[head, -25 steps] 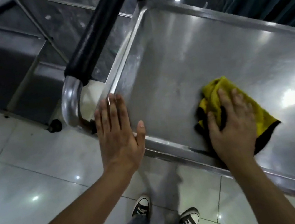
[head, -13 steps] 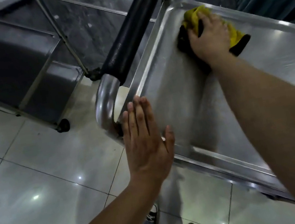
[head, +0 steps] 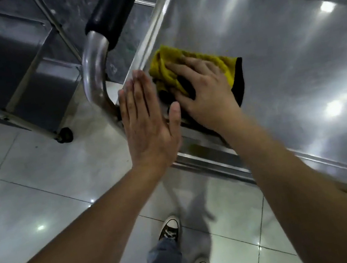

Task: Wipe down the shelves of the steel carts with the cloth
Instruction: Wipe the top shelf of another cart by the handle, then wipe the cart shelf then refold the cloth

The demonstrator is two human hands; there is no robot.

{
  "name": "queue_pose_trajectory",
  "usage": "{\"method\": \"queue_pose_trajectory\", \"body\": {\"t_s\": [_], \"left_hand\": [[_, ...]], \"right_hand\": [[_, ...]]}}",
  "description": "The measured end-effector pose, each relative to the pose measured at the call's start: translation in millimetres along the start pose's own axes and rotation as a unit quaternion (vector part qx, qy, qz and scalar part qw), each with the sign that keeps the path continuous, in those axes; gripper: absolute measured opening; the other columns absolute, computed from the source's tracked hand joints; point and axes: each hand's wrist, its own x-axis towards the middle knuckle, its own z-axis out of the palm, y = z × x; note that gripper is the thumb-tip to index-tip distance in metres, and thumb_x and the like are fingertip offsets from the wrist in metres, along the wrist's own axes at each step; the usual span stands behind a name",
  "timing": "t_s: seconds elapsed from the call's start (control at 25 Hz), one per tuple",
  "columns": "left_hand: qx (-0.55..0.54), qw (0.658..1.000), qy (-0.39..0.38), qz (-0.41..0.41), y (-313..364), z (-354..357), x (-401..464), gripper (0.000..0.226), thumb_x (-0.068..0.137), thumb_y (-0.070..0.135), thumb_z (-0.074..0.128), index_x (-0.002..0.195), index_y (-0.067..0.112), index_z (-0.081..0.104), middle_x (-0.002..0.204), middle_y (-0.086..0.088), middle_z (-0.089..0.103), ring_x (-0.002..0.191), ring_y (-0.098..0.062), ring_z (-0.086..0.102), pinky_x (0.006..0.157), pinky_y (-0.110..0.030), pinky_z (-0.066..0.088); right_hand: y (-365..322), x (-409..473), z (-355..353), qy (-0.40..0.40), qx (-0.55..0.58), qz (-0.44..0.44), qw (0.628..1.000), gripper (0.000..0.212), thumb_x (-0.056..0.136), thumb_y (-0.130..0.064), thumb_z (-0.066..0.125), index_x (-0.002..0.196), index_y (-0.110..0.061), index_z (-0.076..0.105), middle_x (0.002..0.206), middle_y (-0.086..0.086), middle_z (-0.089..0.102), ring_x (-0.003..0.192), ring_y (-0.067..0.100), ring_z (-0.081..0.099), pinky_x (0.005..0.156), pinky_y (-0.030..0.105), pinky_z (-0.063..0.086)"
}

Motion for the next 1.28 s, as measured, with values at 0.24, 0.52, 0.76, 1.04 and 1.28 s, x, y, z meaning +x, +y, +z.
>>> {"method": "queue_pose_trajectory", "body": {"t_s": [0.24, 0.52, 0.76, 1.04, 1.28], "left_hand": [[-0.039, 0.999, -0.009, 0.023, 0, -9, -6, 0.072, 0.103, 0.051, 0.013, 0.162, 0.009, 0.011, 0.17, -0.012, 0.01, 0.157, -0.022, 0.008, 0.128, -0.044, 0.005], [-0.095, 0.993, 0.016, 0.061, 15, 5, -122, 0.061, 0.103, 0.026, 0.041, 0.158, 0.004, 0.026, 0.167, -0.017, 0.019, 0.156, -0.027, 0.015, 0.124, -0.05, 0.02], [-0.103, 0.992, -0.068, 0.016, 7, 39, -190, 0.06, 0.104, 0.029, 0.039, 0.159, 0.009, 0.025, 0.167, -0.013, 0.02, 0.156, -0.024, 0.014, 0.124, -0.048, 0.02], [-0.077, 0.988, -0.132, 0.027, -19, 80, -228, 0.058, 0.106, 0.032, 0.035, 0.16, 0.013, 0.025, 0.166, -0.011, 0.024, 0.156, -0.023, 0.016, 0.127, -0.04, 0.015], [-0.052, 0.983, -0.175, 0.03, -31, 126, -240, 0.057, 0.106, 0.039, 0.028, 0.158, 0.015, 0.031, 0.166, -0.007, 0.026, 0.156, -0.022, 0.018, 0.126, -0.042, 0.018]], "right_hand": [[6, -100, -32, 0.077, -0.076, 0.132, 0.985, 0.049, 0.09, -0.032, 0.06, 0.139, -0.029, 0.056, 0.131, 0.01, 0.056, 0.115, 0.038, 0.051, 0.098, 0.048, 0.039], [5, -206, -38, 0.158, -0.032, 0.092, 0.983, 0.047, 0.089, -0.022, 0.061, 0.137, -0.021, 0.058, 0.124, 0.016, 0.056, 0.109, 0.037, 0.051, 0.096, 0.053, 0.044], [12, -281, 20, 0.143, 0.058, 0.089, 0.984, 0.048, 0.091, -0.015, 0.062, 0.139, -0.012, 0.058, 0.126, 0.018, 0.054, 0.115, 0.032, 0.052, 0.094, 0.052, 0.048], [42, -298, 84, 0.119, 0.097, 0.21, 0.966, 0.05, 0.091, -0.026, 0.056, 0.141, -0.027, 0.052, 0.125, 0.007, 0.053, 0.115, 0.027, 0.054, 0.097, 0.05, 0.051], [75, -284, 122, 0.126, 0.081, 0.224, 0.963, 0.051, 0.092, -0.021, 0.059, 0.141, -0.031, 0.05, 0.129, 0.008, 0.052, 0.115, 0.026, 0.053, 0.097, 0.035, 0.044]]}}
